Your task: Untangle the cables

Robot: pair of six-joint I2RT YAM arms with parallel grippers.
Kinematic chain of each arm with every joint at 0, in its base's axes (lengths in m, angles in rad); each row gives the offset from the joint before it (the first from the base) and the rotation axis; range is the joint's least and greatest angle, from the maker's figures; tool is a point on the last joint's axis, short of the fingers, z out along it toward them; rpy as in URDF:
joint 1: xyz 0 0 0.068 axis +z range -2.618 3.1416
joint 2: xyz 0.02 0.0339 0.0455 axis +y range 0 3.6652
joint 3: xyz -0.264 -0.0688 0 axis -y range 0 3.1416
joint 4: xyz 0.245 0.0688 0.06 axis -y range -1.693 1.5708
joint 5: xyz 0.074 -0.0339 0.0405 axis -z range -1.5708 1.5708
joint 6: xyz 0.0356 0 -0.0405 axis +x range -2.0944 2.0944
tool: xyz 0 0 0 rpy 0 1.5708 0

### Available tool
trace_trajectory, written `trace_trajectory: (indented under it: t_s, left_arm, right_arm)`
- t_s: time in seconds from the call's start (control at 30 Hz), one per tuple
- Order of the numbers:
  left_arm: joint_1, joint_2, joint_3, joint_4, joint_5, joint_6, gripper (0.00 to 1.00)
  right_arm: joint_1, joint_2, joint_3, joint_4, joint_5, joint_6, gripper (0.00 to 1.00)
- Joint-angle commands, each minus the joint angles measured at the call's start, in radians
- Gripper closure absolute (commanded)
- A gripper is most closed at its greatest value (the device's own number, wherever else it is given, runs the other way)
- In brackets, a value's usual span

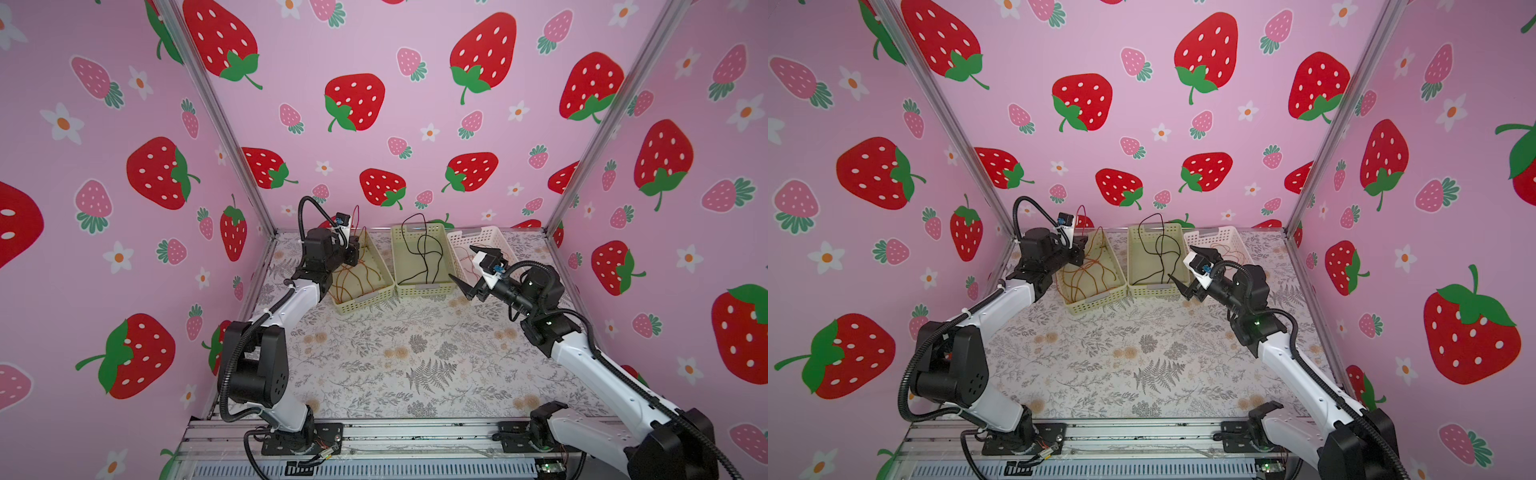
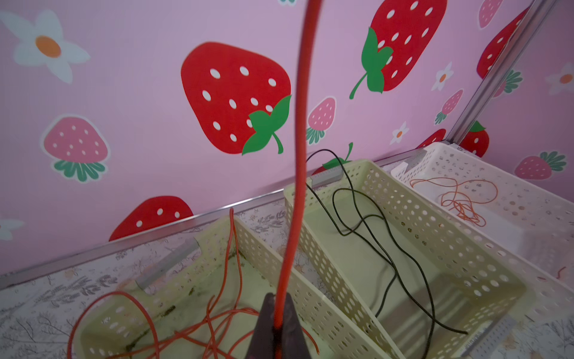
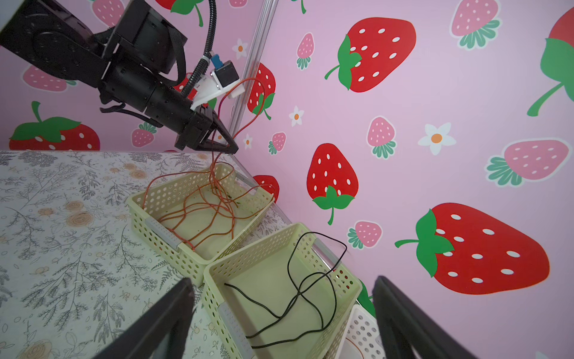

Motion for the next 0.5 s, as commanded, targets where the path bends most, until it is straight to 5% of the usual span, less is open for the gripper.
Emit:
trace_trajectory:
  t_s: [0.0, 0.47]
  left_arm:
    - [-0.006, -0.003, -0.011, 0.027, -0.067, -0.079, 1.00]
    - [0.008, 0.286, 0.108, -0.169, -0.140, -0.307, 1.00]
  right_arm:
    - [0.002, 0.035, 0.004, 0.006, -0.017, 0.027, 0.11]
    - [0.002, 0.079, -0.012, -0.016, 0.047, 0.021, 0.10]
